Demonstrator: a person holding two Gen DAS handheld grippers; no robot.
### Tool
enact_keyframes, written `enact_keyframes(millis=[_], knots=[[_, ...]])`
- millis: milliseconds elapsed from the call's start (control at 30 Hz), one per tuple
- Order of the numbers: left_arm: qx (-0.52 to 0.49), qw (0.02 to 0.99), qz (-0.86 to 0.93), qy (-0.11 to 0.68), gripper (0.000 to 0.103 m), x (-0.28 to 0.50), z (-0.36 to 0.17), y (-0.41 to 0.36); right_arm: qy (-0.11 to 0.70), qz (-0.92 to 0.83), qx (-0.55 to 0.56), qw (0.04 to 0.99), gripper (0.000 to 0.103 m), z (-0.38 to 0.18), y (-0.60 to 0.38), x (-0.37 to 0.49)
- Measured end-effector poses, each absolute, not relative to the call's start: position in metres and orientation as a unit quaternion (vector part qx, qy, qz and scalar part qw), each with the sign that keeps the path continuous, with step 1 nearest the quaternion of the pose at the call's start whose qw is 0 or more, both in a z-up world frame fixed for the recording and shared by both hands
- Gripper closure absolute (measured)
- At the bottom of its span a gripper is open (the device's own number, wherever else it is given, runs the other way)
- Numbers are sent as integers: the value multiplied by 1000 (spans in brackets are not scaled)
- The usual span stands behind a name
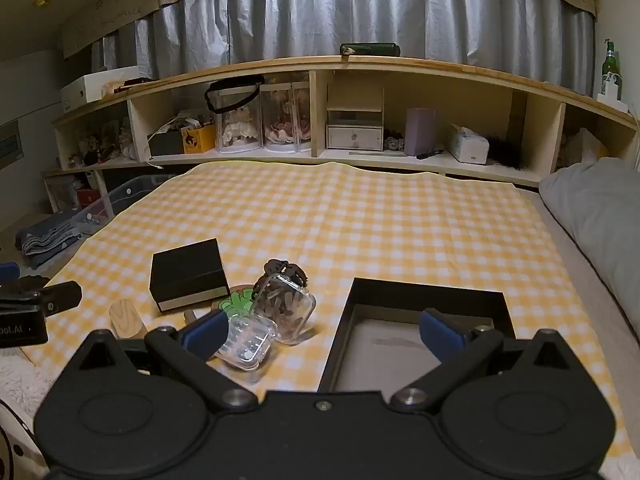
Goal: Organize rigid objects
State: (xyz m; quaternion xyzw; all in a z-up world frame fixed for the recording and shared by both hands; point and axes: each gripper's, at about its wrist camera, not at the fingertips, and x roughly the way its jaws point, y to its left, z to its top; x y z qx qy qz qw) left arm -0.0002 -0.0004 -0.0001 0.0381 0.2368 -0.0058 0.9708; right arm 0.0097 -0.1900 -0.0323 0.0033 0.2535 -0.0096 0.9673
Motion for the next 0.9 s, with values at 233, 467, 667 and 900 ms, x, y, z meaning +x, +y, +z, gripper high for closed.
enact_keyframes(millis=[233, 467, 667, 900], knots=[[38, 972, -5, 232, 0, -7, 2, -4, 255, -10, 3, 967, 0, -33, -190, 11], [34, 970, -7, 242, 0, 0, -4, 1, 256, -9, 3, 967, 0, -30, -188, 12], [34, 970, -7, 242, 0, 0, -3, 1, 258, -10, 3, 966, 0, -33, -191, 15], [34, 970, -7, 242, 0, 0, -6, 0, 259, -10, 3, 966, 0, -36, -190, 13]])
